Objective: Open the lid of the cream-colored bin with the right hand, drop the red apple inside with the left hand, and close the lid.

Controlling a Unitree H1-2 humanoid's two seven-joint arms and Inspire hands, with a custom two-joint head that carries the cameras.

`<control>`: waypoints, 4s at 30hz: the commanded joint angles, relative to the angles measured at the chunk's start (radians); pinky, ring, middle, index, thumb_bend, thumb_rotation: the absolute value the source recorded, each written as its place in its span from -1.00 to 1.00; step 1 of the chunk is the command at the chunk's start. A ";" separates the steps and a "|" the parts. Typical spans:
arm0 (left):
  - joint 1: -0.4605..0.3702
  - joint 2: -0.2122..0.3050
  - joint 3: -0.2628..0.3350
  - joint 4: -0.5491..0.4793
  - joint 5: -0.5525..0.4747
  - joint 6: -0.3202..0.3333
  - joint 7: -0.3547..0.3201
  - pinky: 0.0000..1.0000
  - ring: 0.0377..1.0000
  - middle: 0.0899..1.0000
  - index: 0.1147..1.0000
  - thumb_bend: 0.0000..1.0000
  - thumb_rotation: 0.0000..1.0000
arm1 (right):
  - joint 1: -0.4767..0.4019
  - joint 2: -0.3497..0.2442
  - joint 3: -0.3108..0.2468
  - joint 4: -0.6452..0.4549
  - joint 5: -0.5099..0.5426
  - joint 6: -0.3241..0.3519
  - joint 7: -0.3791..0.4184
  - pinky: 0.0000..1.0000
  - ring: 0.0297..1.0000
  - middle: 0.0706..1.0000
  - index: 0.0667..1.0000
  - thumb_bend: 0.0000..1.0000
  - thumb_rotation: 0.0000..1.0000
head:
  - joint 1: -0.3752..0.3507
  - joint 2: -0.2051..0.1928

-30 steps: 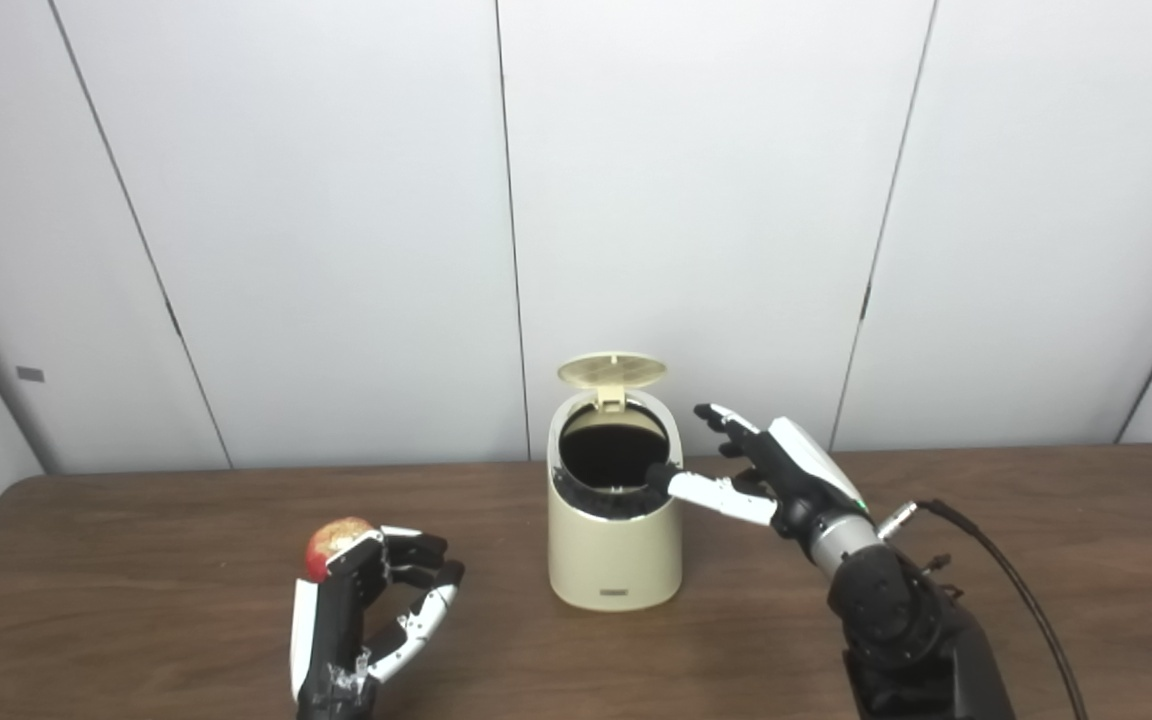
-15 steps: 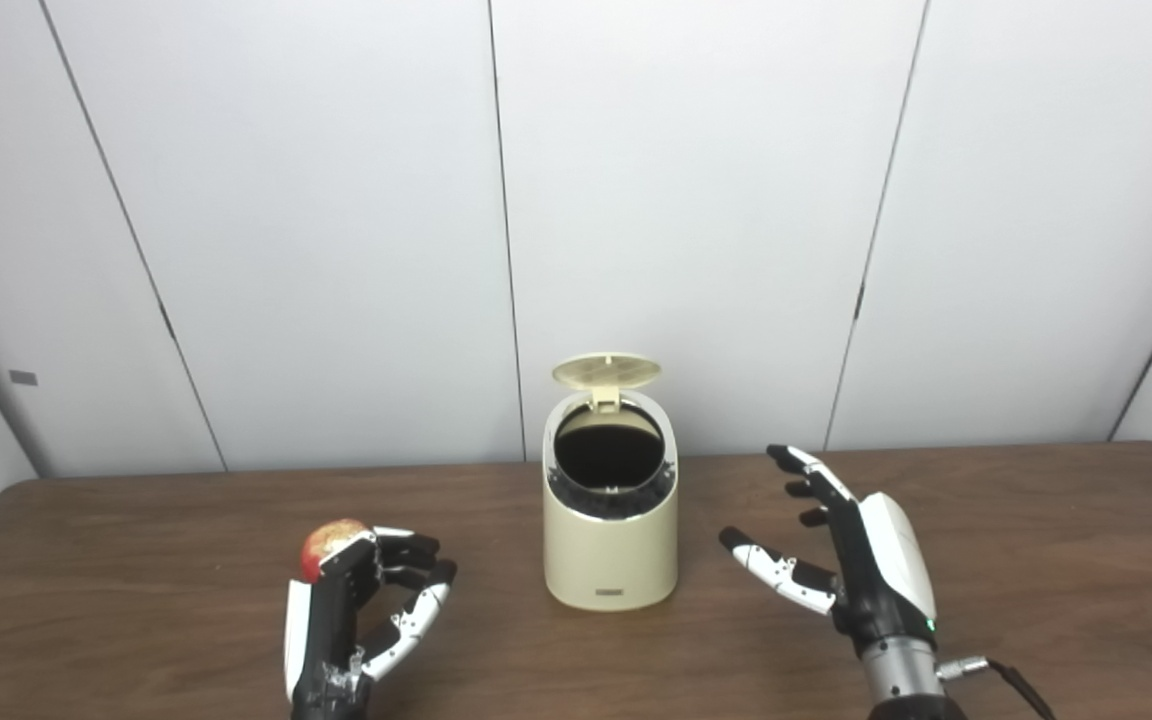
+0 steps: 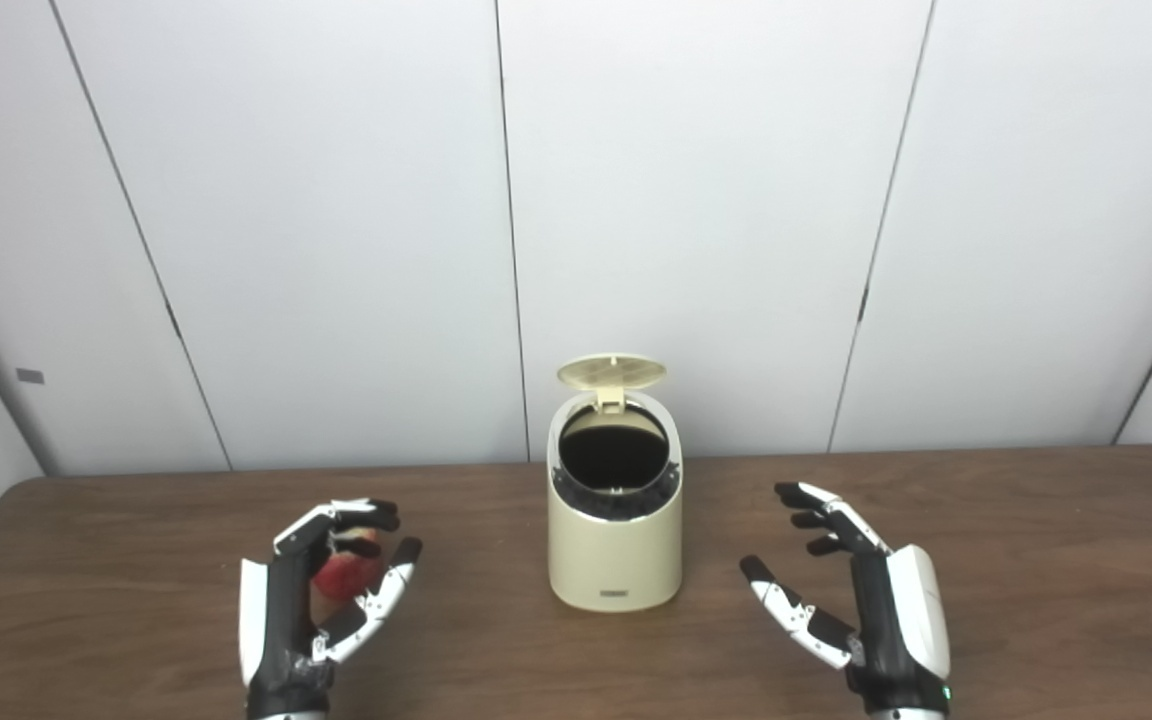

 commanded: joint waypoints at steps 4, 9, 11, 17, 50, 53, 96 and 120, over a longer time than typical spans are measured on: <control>-0.068 0.063 0.021 -0.019 0.013 -0.042 0.010 0.46 0.53 0.47 0.44 0.73 -0.52 | 0.037 -0.003 -0.002 0.027 0.040 -0.043 -0.014 0.12 0.34 0.43 0.42 -0.43 -0.10 | 0.055 -0.006; -0.117 0.129 0.010 0.065 0.074 0.013 -0.005 0.59 0.68 0.65 0.62 0.85 -0.42 | 0.042 -0.022 -0.006 0.061 0.074 -0.073 -0.018 0.13 0.35 0.44 0.44 -0.46 -0.41 | 0.096 -0.016; -0.139 0.152 0.002 0.105 0.088 0.031 -0.012 0.58 0.70 0.69 0.68 0.89 -0.38 | 0.046 -0.024 -0.008 0.064 0.078 -0.075 -0.016 0.16 0.38 0.45 0.43 -0.48 -0.44 | 0.115 -0.021; -0.192 0.178 -0.013 0.179 0.097 0.170 -0.042 0.57 0.73 0.75 0.76 1.00 -0.32 | 0.055 -0.038 -0.017 0.086 0.103 -0.109 -0.016 0.19 0.40 0.44 0.43 -0.46 -0.73 | 0.191 -0.025; -0.212 0.219 -0.126 0.325 0.160 0.385 -0.050 0.74 0.92 0.93 0.74 1.00 -0.48 | 0.049 -0.079 -0.046 0.131 0.201 -0.165 -0.016 0.18 0.36 0.41 0.41 -0.53 -0.37 | 0.333 -0.084; -0.210 0.219 -0.131 0.340 0.169 0.386 -0.032 0.71 0.90 0.90 0.69 0.99 -0.52 | 0.051 -0.082 -0.045 0.128 0.189 -0.169 -0.023 0.15 0.35 0.40 0.40 -0.53 -0.38 | 0.331 -0.081; -0.179 0.170 -0.122 0.183 0.135 0.152 0.195 -0.18 -0.05 -0.13 -0.24 0.00 -1.00 | 0.074 -0.037 -0.040 0.046 0.162 -0.127 0.017 0.17 0.36 0.40 0.39 -0.47 -0.12 | 0.147 -0.052; -0.157 0.009 -0.138 -0.123 0.112 0.177 0.040 -0.02 -0.11 -0.12 -0.21 0.01 -1.00 | 0.118 0.037 0.001 -0.014 0.123 -0.045 0.015 0.28 0.46 0.47 0.42 -0.44 -0.47 | 0.029 -0.019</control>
